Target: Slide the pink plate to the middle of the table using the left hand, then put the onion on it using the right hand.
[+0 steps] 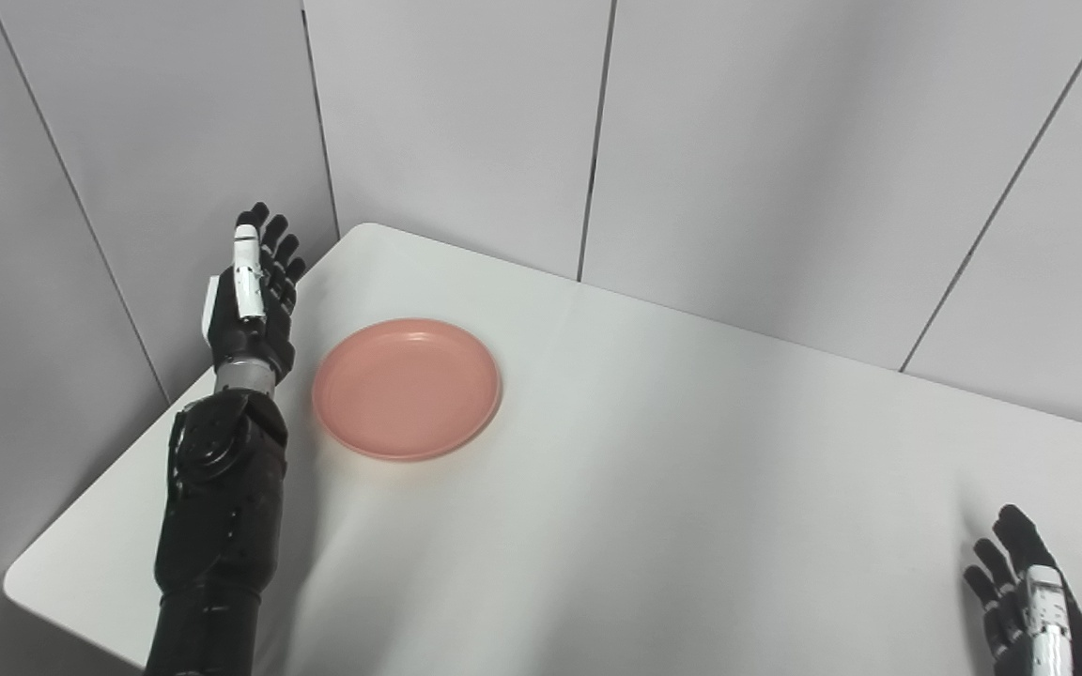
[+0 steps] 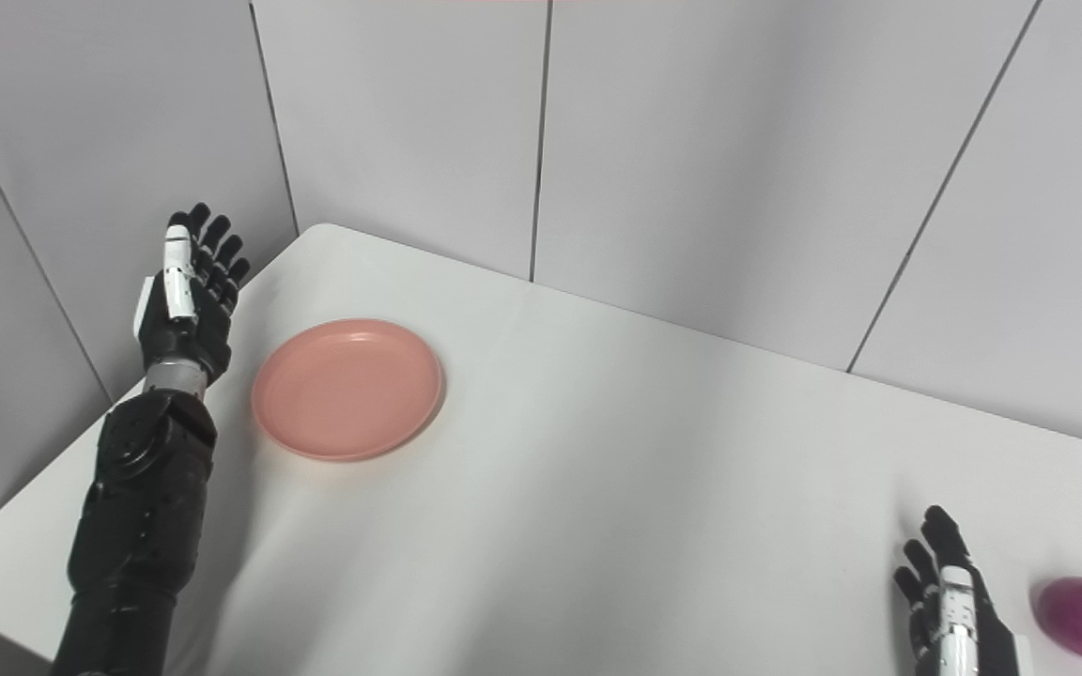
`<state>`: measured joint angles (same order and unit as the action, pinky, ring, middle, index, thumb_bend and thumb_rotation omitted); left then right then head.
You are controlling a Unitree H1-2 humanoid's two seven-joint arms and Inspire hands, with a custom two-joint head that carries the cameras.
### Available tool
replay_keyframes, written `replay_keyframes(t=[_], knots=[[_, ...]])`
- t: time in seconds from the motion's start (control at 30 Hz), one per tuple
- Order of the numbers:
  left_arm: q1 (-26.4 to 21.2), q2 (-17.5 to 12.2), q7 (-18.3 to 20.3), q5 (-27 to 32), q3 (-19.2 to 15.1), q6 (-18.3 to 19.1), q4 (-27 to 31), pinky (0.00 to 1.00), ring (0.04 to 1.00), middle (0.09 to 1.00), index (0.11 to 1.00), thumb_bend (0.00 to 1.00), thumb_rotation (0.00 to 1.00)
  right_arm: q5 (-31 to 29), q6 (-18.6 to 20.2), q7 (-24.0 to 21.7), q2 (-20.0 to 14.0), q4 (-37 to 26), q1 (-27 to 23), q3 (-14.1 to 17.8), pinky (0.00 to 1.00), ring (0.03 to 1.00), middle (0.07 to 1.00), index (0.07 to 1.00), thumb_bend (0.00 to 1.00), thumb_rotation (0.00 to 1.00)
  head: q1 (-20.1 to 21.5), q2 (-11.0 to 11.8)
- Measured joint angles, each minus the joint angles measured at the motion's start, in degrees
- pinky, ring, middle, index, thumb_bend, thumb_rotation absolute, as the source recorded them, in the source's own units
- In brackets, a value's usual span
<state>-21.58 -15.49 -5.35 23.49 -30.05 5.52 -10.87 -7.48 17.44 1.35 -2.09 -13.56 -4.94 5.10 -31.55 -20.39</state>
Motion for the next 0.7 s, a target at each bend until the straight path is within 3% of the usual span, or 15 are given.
replay_keyframes(t=[0.3,0.47,0.57,0.63,0.7], knots=[[0.69,-0.43,1.89,2.0,-0.08,0.0,-3.1,1.0,0.991,0.99,0.97,0.39,1.0,0.14,0.0,-0.03,-0.23,0.0,0.01,0.02,0.9,0.928,0.935,0.887,0.46,0.89,-0.18,-0.17],[0.97,-0.61,2.79,3.16,-0.01,0.01,-4.69,1.0,0.991,0.99,0.976,0.38,1.0,0.17,0.0,-0.09,-0.38,0.0,0.01,0.01,0.84,0.907,0.919,0.871,0.46,0.88,-0.18,-0.35],[0.98,-0.59,3.0,4.52,-0.1,0.01,-5.44,1.0,0.992,0.992,0.975,0.38,1.0,0.2,0.0,-0.08,-0.47,0.0,0.0,0.03,0.85,0.91,0.919,0.868,0.51,0.87,-0.18,-0.35],[1.01,-0.53,3.14,4.93,-0.02,0.01,-6.37,1.0,0.994,0.995,0.974,0.37,1.0,0.01,0.0,-0.08,-0.46,0.0,0.0,0.09,0.84,0.913,0.922,0.874,0.47,0.86,-0.26,-0.35],[1.17,-0.26,3.24,5.26,-0.01,0.01,-7.08,1.0,0.997,0.995,0.97,0.37,1.0,0.0,0.0,-0.1,-0.47,0.0,0.0,0.19,0.81,0.903,0.918,0.871,0.51,0.86,-0.35,-0.35]])
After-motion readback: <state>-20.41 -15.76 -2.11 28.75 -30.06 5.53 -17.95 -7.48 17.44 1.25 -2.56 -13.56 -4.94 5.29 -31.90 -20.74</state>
